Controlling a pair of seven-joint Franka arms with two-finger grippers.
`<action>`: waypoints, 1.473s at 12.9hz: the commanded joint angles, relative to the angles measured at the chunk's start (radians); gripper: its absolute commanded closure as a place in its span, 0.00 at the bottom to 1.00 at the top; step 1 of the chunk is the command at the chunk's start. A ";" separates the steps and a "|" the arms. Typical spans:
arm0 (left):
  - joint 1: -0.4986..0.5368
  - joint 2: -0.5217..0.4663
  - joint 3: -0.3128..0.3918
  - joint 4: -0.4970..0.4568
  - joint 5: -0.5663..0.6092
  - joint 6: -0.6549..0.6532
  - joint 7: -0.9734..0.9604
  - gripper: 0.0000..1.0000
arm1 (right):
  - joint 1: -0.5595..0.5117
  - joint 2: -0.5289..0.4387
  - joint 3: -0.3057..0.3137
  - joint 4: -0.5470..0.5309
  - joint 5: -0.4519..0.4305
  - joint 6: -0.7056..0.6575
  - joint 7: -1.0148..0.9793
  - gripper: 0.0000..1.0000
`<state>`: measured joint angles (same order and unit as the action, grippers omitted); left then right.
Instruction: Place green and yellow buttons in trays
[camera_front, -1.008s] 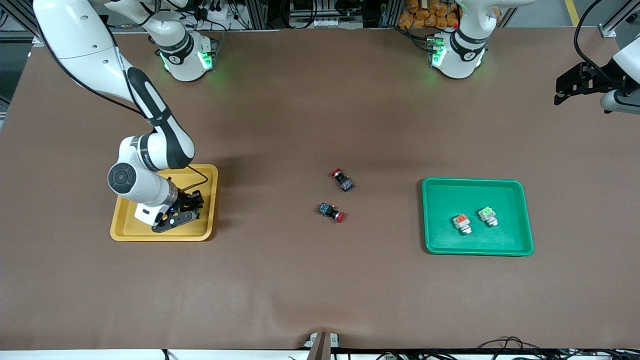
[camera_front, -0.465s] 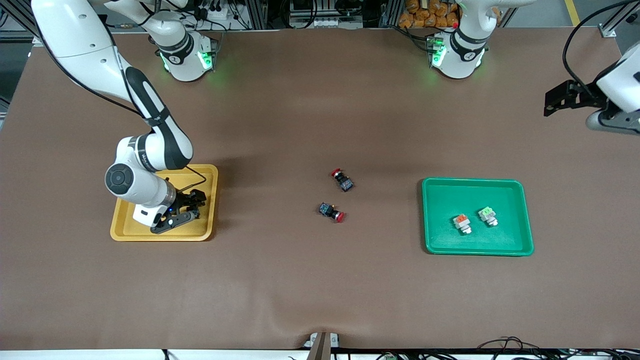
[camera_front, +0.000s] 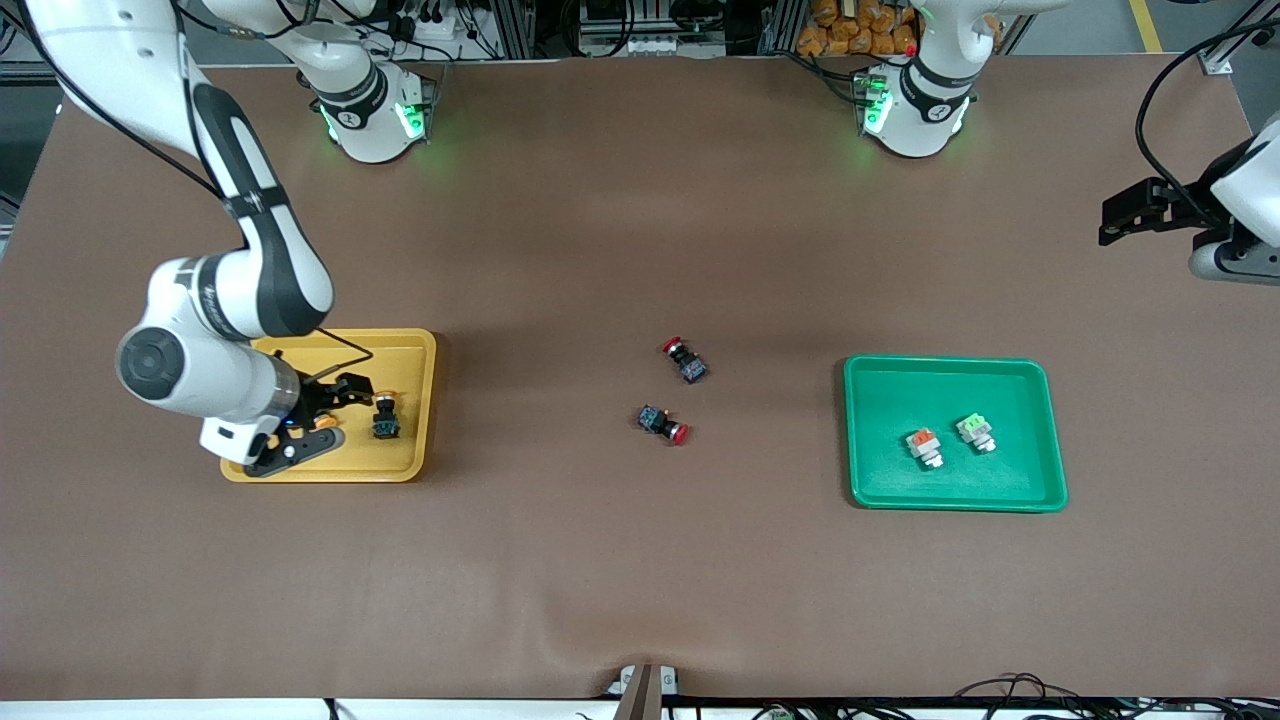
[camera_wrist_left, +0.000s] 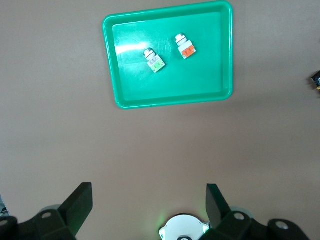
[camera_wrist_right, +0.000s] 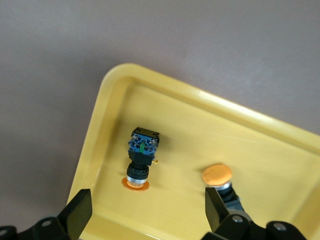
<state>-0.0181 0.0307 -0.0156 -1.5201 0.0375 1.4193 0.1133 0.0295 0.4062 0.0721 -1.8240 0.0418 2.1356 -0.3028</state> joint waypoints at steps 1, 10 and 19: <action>0.001 0.008 -0.006 0.028 0.012 0.006 -0.011 0.00 | -0.014 -0.041 0.012 -0.002 0.004 -0.016 -0.006 0.00; -0.011 0.008 -0.017 0.061 0.010 0.010 -0.011 0.00 | -0.102 -0.113 0.018 0.334 -0.007 -0.488 -0.032 0.00; -0.003 0.009 -0.012 0.061 0.005 0.010 -0.011 0.00 | -0.051 -0.234 0.018 0.436 -0.025 -0.712 0.073 0.00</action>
<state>-0.0237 0.0331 -0.0248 -1.4773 0.0375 1.4307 0.1133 -0.0244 0.2416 0.0864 -1.3230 0.0305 1.4270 -0.2521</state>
